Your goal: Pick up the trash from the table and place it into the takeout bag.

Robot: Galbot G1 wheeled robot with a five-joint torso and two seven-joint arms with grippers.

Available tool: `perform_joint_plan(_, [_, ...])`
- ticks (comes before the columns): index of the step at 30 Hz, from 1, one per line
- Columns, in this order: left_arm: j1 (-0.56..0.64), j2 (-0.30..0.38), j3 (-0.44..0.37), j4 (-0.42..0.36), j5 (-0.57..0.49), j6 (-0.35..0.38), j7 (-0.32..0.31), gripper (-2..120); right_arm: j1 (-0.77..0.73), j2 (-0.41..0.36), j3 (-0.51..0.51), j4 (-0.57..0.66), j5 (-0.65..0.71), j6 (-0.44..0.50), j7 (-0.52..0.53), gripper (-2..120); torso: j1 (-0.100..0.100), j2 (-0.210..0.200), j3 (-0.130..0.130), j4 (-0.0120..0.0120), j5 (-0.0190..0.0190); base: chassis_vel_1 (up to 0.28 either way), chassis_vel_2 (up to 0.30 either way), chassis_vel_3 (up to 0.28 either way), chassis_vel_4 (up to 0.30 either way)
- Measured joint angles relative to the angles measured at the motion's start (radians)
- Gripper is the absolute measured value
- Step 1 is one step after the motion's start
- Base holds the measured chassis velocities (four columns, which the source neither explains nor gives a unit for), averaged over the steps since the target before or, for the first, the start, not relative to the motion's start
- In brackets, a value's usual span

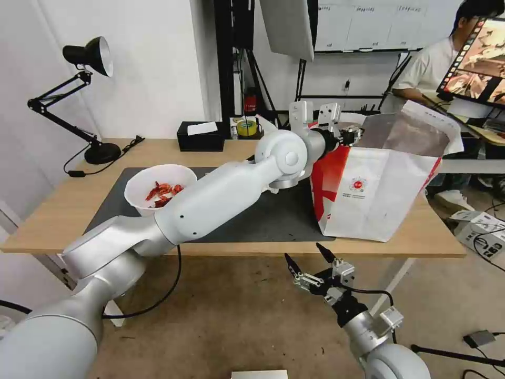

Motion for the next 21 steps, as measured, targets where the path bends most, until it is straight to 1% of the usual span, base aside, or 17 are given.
perform_joint_plan(1, [0.0, 0.0, 0.0, 0.0, 0.0, 0.0, 0.0, 56, 0.0, 0.0, 0.0, 0.0, 0.0, 0.0, 0.0, 100, 0.0, 0.0, 0.0, 0.0, 0.0, 0.0, 0.0, 0.0, 0.0])
perform_joint_plan(2, [0.0, 0.002, -0.005, -0.003, -0.002, -0.003, 0.0, 59, 0.0, 0.0, 0.0, 0.0, 0.0, 0.0, 0.0, 100, 0.0, 0.0, 0.0, 0.0, 0.0, 0.0, 0.0, 0.0, 0.0])
perform_joint_plan(3, [0.0, 0.005, -0.008, -0.007, -0.004, -0.011, 0.001, 66, 0.001, 0.0, -0.001, 0.0, 0.0, -0.001, 0.0, 100, 0.0, 0.0, 0.0, 0.0, 0.0, 0.0, 0.0, 0.0, 0.0])
perform_joint_plan(4, [-0.001, 0.009, -0.008, -0.009, -0.005, -0.018, 0.001, 69, 0.002, 0.0, -0.001, 0.0, 0.0, -0.001, 0.0, 100, 0.0, 0.0, 0.0, 0.0, 0.0, 0.0, 0.0, 0.0, 0.0])
perform_joint_plan(5, [-0.001, 0.009, -0.008, -0.009, -0.005, -0.018, 0.001, 69, 0.002, 0.0, -0.001, 0.0, 0.0, -0.001, 0.0, 100, 0.0, 0.0, 0.0, 0.0, 0.0, 0.0, 0.0, 0.0, 0.0])
perform_joint_plan(7, [-0.004, 0.018, -0.008, -0.017, -0.006, -0.027, 0.003, 79, 0.002, 0.0, -0.001, 0.0, 0.0, -0.001, 0.0, 100, 0.0, 0.0, 0.0, 0.0001, 0.0, 0.0, 0.0, 0.0, 0.0])
perform_joint_plan(9, [-0.005, 0.023, -0.008, -0.027, -0.006, -0.03, 0.004, 87, 0.003, 0.001, -0.002, 0.0, 0.0, -0.001, 0.0, 100, 0.0, 0.0, 0.0, 0.0001, 0.0, 0.0, 0.0, 0.0, 0.0])
perform_joint_plan(10, [-0.005, 0.023, -0.008, -0.027, -0.006, -0.03, 0.004, 87, 0.003, 0.001, -0.002, 0.0, 0.0, -0.001, 0.0, 100, 0.0, 0.0, 0.0, 0.0001, 0.0, 0.0, 0.0, 0.0, 0.0])
perform_joint_plan(13, [-0.005, 0.031, -0.005, -0.045, 0.001, -0.039, 0.004, 101, 0.003, 0.002, -0.003, 0.0, 0.0, -0.001, 0.0, 100, 0.0, 0.0, 0.0, -0.0001, -0.0001, 0.0, 0.0, 0.0, 0.0])
perform_joint_plan(14, [-0.005, 0.031, -0.005, -0.045, 0.001, -0.039, 0.004, 101, 0.003, 0.002, -0.003, 0.0, 0.0, -0.001, 0.0, 100, 0.0, 0.0, 0.0, -0.0001, -0.0001, 0.0, 0.0, 0.0, 0.0])
perform_joint_plan(15, [-0.005, 0.037, -0.001, -0.052, 0.016, -0.053, 0.004, 104, 0.003, 0.003, -0.003, 0.0, 0.0, -0.001, 0.0, 100, 0.0, 0.0, 0.0, -0.0002, 0.0, 0.0, 0.0, 0.0, 0.0])
perform_joint_plan(17, [0.004, 0.061, 0.014, -0.068, 0.074, -0.108, 0.005, 109, 0.003, 0.003, -0.003, 0.003, 0.0, -0.002, 0.0, 100, 0.0, 0.0, 0.0, -0.0001, 0.0, 0.0, 0.0, 0.0, 0.0])
perform_joint_plan(18, [0.004, 0.061, 0.014, -0.068, 0.074, -0.108, 0.005, 109, 0.003, 0.003, -0.003, 0.003, 0.0, -0.002, 0.0, 100, 0.0, 0.0, 0.0, -0.0001, 0.0, 0.0, 0.0, 0.0, 0.0])
perform_joint_plan(21, [0.031, 0.099, 0.015, -0.105, 0.118, -0.158, 0.012, 113, -0.008, 0.012, 0.009, 0.015, 0.0, -0.002, 0.0, 100, 0.0, 0.0, 0.0, 0.0003, -0.0001, 0.0, 0.0, 0.0, 0.0])
